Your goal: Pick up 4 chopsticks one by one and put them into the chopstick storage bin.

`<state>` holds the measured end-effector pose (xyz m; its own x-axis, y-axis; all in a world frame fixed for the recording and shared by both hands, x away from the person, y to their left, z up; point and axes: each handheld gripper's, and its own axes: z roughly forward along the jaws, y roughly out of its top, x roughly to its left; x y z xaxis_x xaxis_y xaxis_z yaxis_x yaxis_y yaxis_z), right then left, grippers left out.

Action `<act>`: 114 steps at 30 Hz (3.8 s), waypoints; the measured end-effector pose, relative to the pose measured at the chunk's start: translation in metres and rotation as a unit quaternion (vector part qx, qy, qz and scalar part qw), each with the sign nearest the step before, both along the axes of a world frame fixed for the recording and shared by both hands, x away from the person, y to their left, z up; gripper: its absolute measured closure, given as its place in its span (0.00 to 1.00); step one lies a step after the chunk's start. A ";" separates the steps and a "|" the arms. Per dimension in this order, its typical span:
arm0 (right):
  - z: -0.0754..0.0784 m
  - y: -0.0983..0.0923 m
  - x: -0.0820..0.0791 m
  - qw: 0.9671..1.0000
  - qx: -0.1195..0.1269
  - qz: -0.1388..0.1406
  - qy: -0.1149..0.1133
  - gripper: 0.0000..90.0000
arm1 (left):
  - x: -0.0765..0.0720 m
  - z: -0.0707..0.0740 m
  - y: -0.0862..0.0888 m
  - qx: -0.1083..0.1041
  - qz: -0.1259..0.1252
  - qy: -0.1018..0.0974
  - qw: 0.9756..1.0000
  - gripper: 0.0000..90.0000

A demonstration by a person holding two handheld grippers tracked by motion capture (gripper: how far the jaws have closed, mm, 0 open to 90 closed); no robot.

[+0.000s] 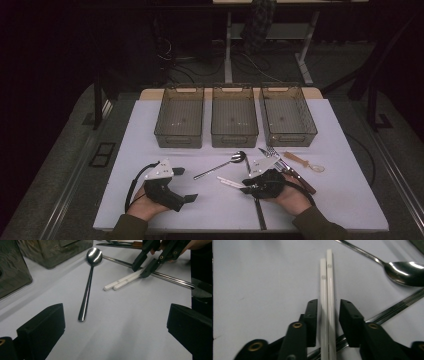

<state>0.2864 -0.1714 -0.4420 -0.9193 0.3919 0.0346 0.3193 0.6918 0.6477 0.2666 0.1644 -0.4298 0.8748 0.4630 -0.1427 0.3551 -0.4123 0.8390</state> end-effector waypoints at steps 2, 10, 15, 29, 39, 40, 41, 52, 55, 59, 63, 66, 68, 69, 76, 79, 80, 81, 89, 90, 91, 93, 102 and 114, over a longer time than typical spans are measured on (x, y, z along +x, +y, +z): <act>0.003 -0.003 0.001 1.000 0.015 -0.003 -0.001 0.68 | 0.000 0.000 0.000 -0.001 -0.001 0.000 1.000 0.00; 0.017 -0.021 -0.001 0.998 0.050 -0.021 0.010 0.66 | 0.000 0.000 0.001 -0.002 0.001 0.000 1.000 0.00; 0.025 -0.039 -0.005 0.998 0.054 -0.031 0.010 0.71 | 0.000 0.000 0.002 -0.002 0.002 0.001 1.000 0.00; 0.027 -0.081 -0.020 0.997 0.058 -0.043 0.025 0.85 | 0.000 0.001 0.001 -0.003 0.000 0.001 1.000 0.01; 0.015 -0.068 -0.013 0.998 0.032 -0.029 0.040 0.86 | 0.000 0.000 0.001 -0.002 -0.001 0.001 1.000 0.01; 0.015 -0.068 -0.013 0.998 0.032 -0.029 0.040 0.86 | -0.001 0.000 0.001 -0.002 -0.001 0.001 1.000 0.01; 0.014 -0.066 -0.013 0.998 0.031 -0.026 0.039 0.86 | -0.001 0.000 0.001 -0.002 -0.002 0.001 1.000 0.01; 0.013 -0.064 -0.014 0.999 0.027 -0.022 0.042 0.86 | 0.000 0.000 0.000 -0.002 -0.002 0.002 1.000 0.01; 0.012 -0.063 -0.014 0.999 0.024 -0.020 0.043 0.86 | 0.000 0.000 0.000 -0.002 -0.002 0.002 1.000 0.01; 0.011 -0.062 -0.014 0.999 0.019 -0.020 0.043 0.86 | 0.000 0.000 0.000 -0.002 -0.002 0.002 1.000 0.01; 0.010 -0.062 -0.013 0.999 0.017 -0.021 0.042 0.86 | -0.001 0.000 0.000 -0.002 -0.002 0.002 1.000 0.01; 0.010 -0.062 -0.013 0.999 0.014 -0.022 0.041 0.86 | -0.001 0.000 0.000 -0.002 -0.002 0.002 1.000 0.01; 0.010 -0.062 -0.012 0.999 0.013 -0.024 0.041 0.86 | 0.000 0.000 0.000 -0.002 -0.002 0.002 1.000 0.01; 0.010 -0.062 -0.012 0.999 0.013 -0.024 0.041 0.86 | 0.000 0.000 0.000 -0.002 -0.002 0.002 1.000 0.01; 0.009 -0.061 -0.009 0.999 0.009 -0.027 0.034 0.86 | -0.001 0.000 0.000 -0.002 -0.002 0.002 1.000 0.01; 0.008 -0.060 -0.007 0.999 0.007 -0.029 0.034 0.86 | 0.000 0.000 0.000 -0.001 -0.002 0.002 1.000 0.01; 0.008 -0.060 -0.007 0.999 0.006 -0.029 0.034 0.86 | 0.000 0.000 0.000 -0.001 -0.002 0.002 1.000 0.01; 0.007 -0.059 -0.006 0.999 0.004 -0.028 0.034 0.86 | 0.000 0.000 0.000 -0.001 -0.003 0.002 1.000 0.01; 0.003 -0.053 -0.002 0.999 -0.004 -0.023 0.035 0.87 | -0.001 0.000 0.000 0.000 -0.004 0.001 1.000 0.01; 0.003 -0.052 -0.002 0.999 -0.005 -0.021 0.034 0.87 | -0.001 0.000 0.000 -0.001 -0.004 0.001 1.000 0.01; 0.003 -0.052 -0.002 0.999 -0.005 -0.021 0.035 0.87 | -0.001 0.000 0.000 -0.001 -0.004 0.001 1.000 0.01; 0.002 -0.050 -0.002 0.999 -0.007 -0.017 0.034 0.88 | 0.000 0.000 0.000 -0.002 -0.004 0.001 1.000 0.01; 0.001 -0.049 -0.003 1.000 -0.014 -0.009 0.027 0.88 | -0.001 0.000 -0.001 -0.001 -0.005 0.000 1.000 0.01; 0.001 -0.049 -0.002 1.000 -0.019 -0.002 0.023 0.93 | -0.001 0.000 -0.001 -0.001 -0.007 0.000 1.000 0.02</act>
